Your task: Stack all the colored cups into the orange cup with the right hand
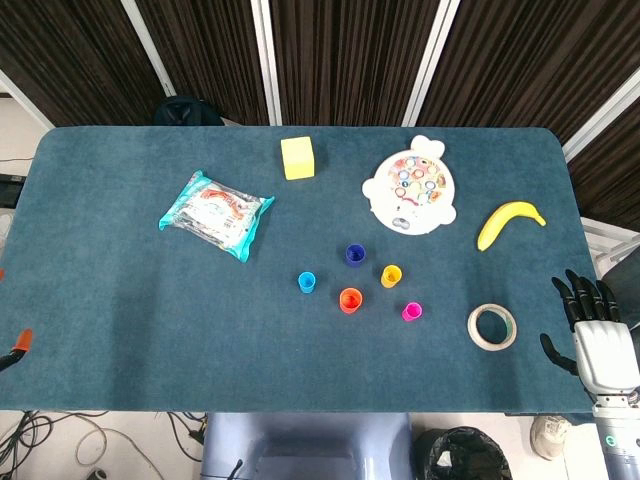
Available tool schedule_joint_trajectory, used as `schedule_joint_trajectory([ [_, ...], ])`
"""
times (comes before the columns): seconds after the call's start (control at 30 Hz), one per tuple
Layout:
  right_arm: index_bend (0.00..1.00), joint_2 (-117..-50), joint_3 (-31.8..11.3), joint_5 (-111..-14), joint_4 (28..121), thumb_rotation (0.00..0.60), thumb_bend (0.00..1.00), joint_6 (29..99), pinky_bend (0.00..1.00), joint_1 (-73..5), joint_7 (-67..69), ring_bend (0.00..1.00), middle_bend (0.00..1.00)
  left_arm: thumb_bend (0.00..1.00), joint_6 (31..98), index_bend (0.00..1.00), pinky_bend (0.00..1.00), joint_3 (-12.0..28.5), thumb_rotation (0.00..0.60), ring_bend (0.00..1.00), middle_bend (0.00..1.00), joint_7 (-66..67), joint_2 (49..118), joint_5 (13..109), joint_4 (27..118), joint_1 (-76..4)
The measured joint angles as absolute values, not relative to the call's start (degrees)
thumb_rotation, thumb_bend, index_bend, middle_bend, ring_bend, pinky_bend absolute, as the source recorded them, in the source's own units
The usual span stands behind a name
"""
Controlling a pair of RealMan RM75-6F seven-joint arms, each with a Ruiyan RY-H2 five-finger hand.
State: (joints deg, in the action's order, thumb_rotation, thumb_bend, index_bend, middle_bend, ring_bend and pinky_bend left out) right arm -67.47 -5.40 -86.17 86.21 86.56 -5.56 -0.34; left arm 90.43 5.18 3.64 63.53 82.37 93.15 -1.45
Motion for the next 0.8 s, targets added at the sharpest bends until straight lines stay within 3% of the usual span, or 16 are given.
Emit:
schedule_joint_trajectory([
  [0.8, 0.09, -66.6, -5.4, -86.0, 86.8, 0.6, 0.41, 86.3, 0.02, -5.4, 2.8, 0.04, 0.01, 0.27, 91.0, 0.01, 0.0, 5.2, 0.6, 0.0, 0.03, 3.6, 63.2, 82.5, 93.4, -1.1],
])
